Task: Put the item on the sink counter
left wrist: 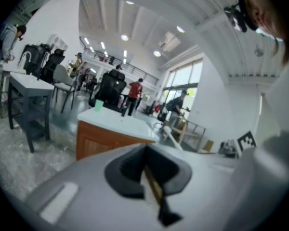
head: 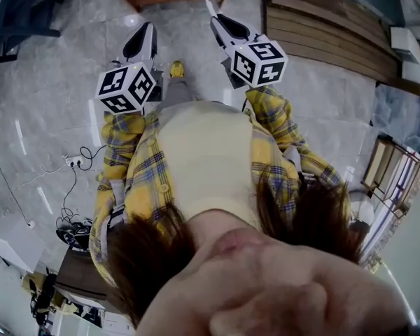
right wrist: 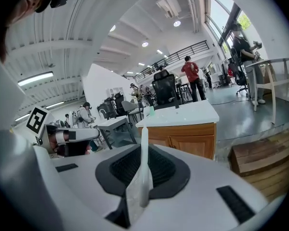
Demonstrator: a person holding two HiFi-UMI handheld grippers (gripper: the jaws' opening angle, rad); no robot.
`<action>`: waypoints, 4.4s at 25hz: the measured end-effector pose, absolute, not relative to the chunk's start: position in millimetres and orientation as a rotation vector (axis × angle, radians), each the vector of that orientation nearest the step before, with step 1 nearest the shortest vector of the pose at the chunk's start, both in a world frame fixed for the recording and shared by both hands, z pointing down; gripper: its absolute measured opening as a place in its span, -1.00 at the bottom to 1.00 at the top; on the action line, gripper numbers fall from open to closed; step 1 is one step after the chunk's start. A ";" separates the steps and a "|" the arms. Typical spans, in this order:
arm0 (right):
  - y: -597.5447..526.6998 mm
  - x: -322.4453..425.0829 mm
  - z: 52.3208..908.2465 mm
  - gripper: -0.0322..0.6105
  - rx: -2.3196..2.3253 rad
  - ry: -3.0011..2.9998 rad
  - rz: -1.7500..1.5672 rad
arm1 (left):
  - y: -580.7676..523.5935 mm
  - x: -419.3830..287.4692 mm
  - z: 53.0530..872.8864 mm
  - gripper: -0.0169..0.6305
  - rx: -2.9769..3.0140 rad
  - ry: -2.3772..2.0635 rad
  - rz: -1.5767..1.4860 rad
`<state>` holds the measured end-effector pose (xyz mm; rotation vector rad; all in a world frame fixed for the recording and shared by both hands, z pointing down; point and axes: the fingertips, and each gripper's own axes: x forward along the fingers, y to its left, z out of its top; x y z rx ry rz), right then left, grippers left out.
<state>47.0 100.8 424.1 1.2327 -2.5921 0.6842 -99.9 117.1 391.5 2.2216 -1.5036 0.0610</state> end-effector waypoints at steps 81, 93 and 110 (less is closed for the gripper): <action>-343.7 61.5 444.4 -0.75 1.255 -2.499 0.701 | -292.3 -114.5 420.6 -0.93 2.154 -1.570 0.110; -391.5 102.3 467.0 -0.75 1.322 -2.421 0.704 | -332.0 -97.0 431.6 -0.93 2.143 -1.576 0.114; -417.3 151.9 498.6 -0.75 1.410 -2.258 0.638 | -355.4 -73.1 448.8 -0.93 2.136 -1.551 0.152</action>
